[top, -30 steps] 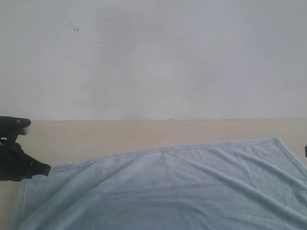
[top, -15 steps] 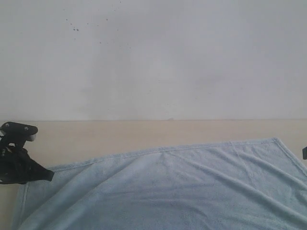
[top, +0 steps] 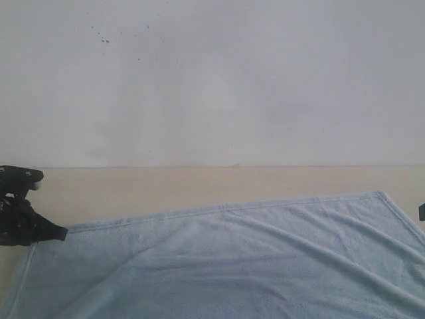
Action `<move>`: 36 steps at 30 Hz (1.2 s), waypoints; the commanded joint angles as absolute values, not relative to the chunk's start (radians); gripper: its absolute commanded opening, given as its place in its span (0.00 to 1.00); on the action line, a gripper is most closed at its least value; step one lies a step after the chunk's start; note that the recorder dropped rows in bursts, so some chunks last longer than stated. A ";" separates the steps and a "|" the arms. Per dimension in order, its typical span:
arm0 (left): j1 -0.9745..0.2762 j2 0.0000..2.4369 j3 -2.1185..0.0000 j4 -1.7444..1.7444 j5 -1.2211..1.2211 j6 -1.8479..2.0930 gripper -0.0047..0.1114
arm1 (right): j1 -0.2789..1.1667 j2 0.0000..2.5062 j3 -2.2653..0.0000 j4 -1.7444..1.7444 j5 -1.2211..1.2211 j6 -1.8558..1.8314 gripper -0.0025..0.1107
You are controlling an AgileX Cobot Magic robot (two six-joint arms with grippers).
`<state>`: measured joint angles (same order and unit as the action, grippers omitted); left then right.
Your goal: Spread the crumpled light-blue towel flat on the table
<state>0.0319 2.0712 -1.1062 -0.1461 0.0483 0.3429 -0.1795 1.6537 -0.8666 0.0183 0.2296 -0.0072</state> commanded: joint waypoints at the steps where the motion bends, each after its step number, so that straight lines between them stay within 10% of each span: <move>1: 0.037 2.071 -1.161 -0.142 0.028 0.362 0.08 | -0.177 1.657 -0.872 0.021 0.228 -0.011 0.03; 36: -0.149 1.891 -1.169 -0.334 0.158 0.555 0.08 | -0.179 2.332 -1.676 0.639 0.520 -0.717 0.02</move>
<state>-0.1429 1.8972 -1.1730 -0.3177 0.1605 0.5510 -0.1795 2.2998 -1.6481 0.5925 0.5138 -0.6732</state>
